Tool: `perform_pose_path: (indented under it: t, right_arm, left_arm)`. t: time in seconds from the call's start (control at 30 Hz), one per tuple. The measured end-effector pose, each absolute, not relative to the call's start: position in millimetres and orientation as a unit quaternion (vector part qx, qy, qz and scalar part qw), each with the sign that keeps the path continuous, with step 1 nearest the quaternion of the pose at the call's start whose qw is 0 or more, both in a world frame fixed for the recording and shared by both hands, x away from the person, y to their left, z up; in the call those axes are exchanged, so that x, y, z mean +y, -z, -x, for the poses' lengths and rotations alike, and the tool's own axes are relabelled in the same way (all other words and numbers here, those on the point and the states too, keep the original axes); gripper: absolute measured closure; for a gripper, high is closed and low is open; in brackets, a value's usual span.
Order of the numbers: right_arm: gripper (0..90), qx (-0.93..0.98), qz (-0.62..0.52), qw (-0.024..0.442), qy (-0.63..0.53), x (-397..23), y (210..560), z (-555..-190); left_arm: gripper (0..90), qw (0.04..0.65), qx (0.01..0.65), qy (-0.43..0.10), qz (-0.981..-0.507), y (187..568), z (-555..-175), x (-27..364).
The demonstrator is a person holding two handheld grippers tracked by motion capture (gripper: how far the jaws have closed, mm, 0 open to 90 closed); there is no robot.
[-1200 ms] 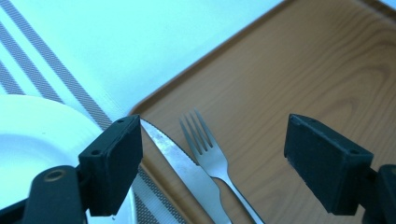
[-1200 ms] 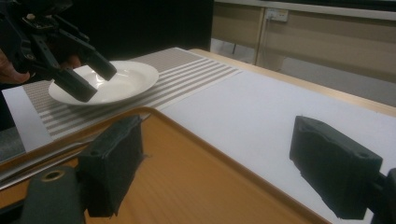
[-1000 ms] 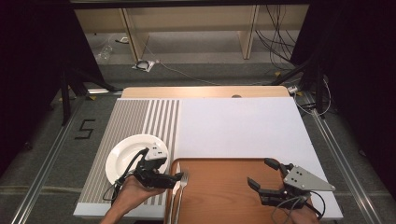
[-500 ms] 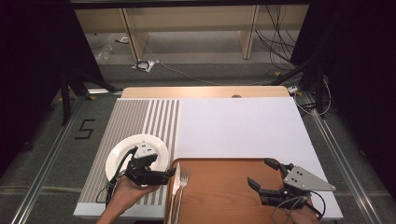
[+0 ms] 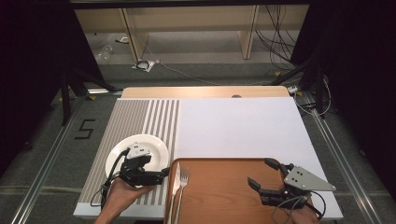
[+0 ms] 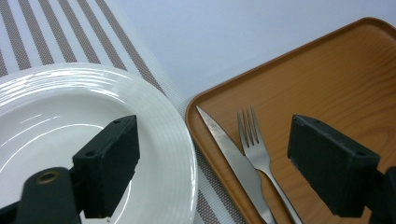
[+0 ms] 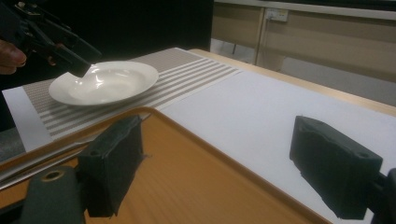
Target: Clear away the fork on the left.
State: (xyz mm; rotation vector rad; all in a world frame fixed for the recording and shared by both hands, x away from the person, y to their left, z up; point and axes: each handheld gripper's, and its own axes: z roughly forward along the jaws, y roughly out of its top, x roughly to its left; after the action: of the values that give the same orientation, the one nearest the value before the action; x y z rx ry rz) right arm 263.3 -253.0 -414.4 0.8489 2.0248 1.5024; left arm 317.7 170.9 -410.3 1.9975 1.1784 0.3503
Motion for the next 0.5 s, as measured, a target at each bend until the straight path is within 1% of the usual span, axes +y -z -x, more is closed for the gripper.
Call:
perform_pose_path:
  t: [0.5]
  right_arm:
    - [18.3,0.738,-0.313,0.236,-0.549,-255,416,-265]
  left_arm:
    - [16.7,0.392,0.497,-0.155,-0.758,411,-315,190]
